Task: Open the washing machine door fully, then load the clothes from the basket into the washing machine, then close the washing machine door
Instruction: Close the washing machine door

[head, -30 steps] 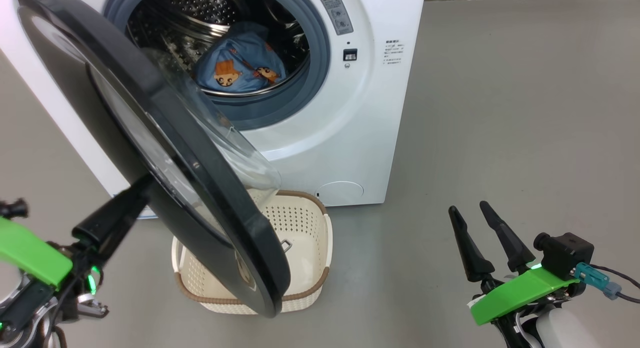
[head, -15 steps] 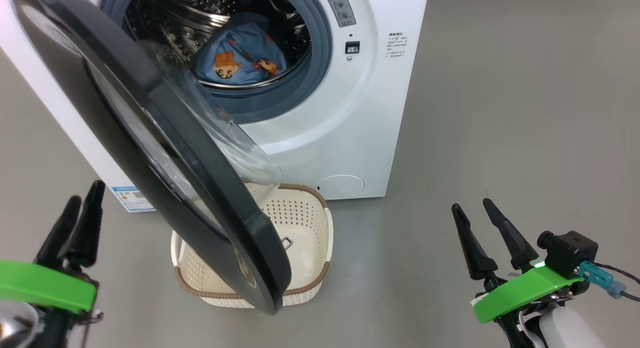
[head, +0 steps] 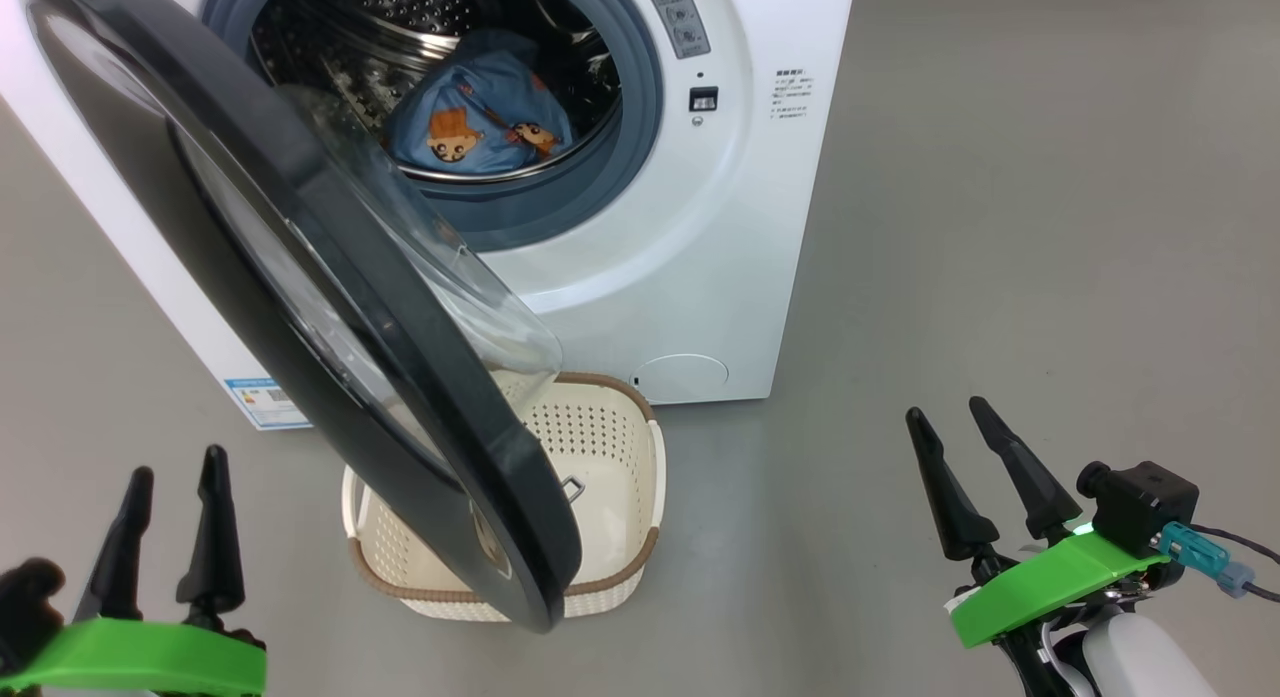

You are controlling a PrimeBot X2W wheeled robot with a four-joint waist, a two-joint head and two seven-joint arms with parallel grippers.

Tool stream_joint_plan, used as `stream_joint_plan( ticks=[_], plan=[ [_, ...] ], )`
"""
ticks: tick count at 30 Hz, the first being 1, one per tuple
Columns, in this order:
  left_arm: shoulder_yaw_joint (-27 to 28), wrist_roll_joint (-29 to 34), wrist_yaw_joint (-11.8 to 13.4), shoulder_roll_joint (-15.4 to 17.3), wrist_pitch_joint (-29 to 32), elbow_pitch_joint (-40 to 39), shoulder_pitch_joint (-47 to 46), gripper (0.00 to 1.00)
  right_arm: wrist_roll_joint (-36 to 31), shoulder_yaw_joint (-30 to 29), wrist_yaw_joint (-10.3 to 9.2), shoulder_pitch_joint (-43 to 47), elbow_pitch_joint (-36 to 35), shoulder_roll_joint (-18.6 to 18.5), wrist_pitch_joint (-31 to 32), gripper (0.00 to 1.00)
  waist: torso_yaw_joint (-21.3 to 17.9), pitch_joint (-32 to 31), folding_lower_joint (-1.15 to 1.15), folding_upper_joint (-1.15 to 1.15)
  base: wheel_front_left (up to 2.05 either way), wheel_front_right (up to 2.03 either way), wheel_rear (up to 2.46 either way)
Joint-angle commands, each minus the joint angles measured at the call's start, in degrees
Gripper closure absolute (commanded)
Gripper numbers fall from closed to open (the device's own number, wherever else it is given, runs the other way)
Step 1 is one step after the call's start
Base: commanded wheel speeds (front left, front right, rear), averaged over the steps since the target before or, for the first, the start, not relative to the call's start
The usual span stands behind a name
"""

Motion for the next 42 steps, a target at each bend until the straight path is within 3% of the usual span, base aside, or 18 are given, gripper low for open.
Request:
stream_joint_plan(
  ticks=[1,14,42],
  plan=[
    [1.5,1.3,-0.4,1.7,-1.6,-0.5,-0.9,0.00,-0.2,1.3,0.09,-1.4,-1.3,-0.6,-0.3,0.00,-0.1,-0.1,0.00,0.00,0.00,0.00,0.00],
    [-0.9,9.6,0.8,1.9,-10.4,6.1,0.0,0.00,-0.3,1.4,0.09,-1.3,-1.4,-1.3,-0.3,0.00,-0.2,-0.6,0.00,0.00,0.00,0.00,0.00],
    [-1.5,13.3,0.7,-0.5,-11.5,7.5,-1.1,0.00,-0.2,1.1,0.09,-1.5,-1.4,-2.0,-0.3,0.00,0.7,-0.2,0.00,0.00,0.00,0.00,0.00]
  ],
)
